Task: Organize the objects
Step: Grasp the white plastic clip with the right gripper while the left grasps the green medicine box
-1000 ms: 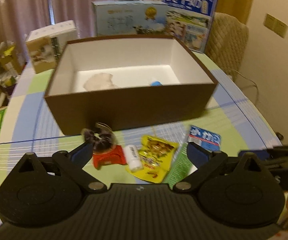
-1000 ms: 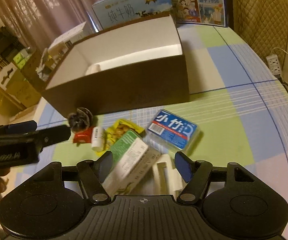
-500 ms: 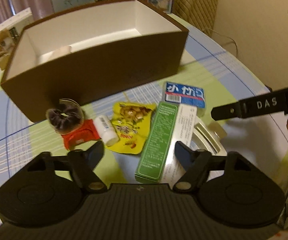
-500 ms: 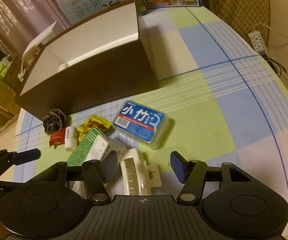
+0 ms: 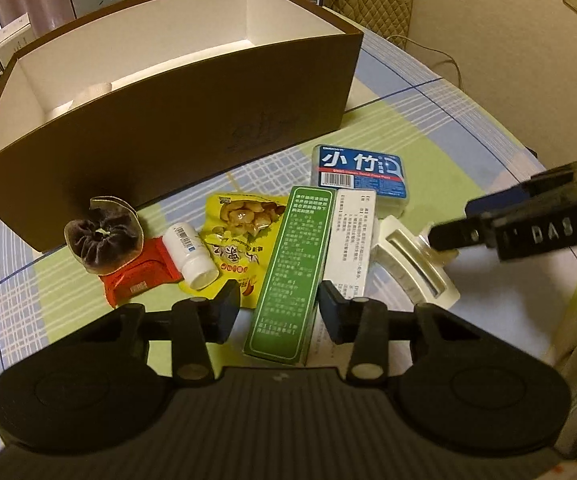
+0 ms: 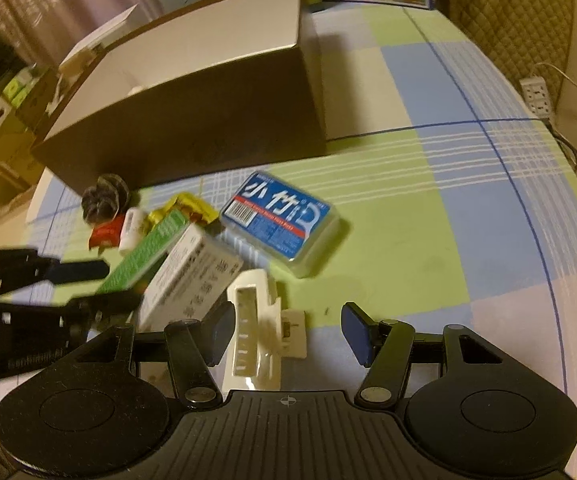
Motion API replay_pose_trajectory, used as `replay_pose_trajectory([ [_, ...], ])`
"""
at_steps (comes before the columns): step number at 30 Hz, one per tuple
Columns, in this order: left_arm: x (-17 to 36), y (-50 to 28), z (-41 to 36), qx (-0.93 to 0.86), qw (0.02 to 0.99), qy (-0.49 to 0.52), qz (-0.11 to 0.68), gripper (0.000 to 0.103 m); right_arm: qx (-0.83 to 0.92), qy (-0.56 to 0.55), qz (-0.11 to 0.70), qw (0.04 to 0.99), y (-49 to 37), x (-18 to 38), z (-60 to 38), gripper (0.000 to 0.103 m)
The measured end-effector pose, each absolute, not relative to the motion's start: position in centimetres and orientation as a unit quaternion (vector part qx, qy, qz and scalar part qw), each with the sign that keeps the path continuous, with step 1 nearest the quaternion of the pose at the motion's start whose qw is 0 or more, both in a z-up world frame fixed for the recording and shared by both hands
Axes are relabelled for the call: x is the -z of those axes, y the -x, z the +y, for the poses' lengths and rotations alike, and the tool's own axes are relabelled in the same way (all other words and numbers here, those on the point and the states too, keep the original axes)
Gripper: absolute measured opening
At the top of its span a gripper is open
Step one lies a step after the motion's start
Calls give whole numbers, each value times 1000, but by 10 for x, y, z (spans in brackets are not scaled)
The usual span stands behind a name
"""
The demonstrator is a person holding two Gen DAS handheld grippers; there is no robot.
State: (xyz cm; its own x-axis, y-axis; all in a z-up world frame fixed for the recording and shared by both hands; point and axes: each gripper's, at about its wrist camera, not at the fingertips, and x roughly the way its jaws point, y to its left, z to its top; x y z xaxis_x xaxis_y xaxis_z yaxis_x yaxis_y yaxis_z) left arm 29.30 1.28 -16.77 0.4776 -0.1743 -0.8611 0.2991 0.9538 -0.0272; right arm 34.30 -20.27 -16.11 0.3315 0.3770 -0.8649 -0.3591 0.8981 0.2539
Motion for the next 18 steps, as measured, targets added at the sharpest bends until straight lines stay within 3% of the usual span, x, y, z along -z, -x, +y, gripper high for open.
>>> replay_pose_trajectory([
  [8,177,-304,6,162,850,-45,499,35,-245,35,540,804,-337,170,-186,57],
  [10,180,-304,4,164,845,-36,508,29,-246,45,545,800,-336,174,-183,57],
  [18,181,-300,10,142,832,9,536,28,-239,50,564,789,-337,184,-181,57],
])
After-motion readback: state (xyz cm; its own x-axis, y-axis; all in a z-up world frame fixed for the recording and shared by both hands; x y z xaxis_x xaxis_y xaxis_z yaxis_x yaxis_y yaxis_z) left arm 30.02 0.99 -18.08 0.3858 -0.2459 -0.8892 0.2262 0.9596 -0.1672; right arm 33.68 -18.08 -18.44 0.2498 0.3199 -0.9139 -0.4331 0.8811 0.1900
